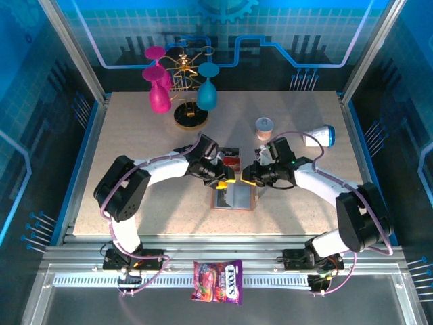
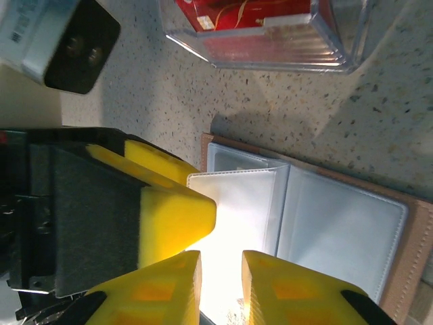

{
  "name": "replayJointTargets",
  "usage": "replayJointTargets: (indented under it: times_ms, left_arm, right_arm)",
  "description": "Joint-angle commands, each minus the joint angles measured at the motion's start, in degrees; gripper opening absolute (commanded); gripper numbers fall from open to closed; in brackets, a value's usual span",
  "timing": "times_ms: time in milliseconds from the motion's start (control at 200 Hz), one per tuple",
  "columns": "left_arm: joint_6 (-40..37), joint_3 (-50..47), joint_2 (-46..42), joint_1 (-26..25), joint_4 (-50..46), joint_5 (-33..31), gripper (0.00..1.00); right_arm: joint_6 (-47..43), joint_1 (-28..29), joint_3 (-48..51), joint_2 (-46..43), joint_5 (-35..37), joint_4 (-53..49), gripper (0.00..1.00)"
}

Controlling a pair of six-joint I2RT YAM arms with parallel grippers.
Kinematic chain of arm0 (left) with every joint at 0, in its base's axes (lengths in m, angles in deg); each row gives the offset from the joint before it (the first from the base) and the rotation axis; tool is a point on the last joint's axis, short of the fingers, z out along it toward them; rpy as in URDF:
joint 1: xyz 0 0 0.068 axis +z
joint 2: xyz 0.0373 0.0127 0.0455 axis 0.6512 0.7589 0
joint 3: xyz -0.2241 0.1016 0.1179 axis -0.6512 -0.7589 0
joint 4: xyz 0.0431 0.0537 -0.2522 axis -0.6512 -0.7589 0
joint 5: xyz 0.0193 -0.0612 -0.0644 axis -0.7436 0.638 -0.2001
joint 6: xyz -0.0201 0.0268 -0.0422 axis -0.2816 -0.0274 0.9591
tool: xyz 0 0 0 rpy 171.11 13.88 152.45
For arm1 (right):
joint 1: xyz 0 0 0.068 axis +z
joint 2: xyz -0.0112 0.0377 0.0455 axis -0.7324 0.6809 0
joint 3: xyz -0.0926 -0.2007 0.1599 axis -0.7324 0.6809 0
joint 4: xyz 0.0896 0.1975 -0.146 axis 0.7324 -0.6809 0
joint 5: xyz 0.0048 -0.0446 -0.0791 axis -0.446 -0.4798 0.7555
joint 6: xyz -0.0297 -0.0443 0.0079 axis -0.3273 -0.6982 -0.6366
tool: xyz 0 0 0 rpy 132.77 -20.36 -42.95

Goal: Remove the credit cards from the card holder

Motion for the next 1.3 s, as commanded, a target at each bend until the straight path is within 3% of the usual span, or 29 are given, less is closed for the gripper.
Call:
replayJointTargets:
  times_ms: [0,435,1296]
  left_arm:
    - [-1.20,2.44,1.65,-0.86,-0.08,3.15,0.40]
    - [-3.28,8.94,7.28,-4.56,-3.01,4.38,0.55]
    - [-3.05,9.96,10.76,-6.36,-2.37,2.67,0.56]
  right_arm:
    - [-1.00,-1.85,-1.47,-2.13,1.94,-3.27,0.24]
    - [-1.90,-3.76,-0.13,-5.94,2.50,-5.16,0.25]
    - [-1.20,-4.38,1.99,-9.18,4.47,-5.33,0.27]
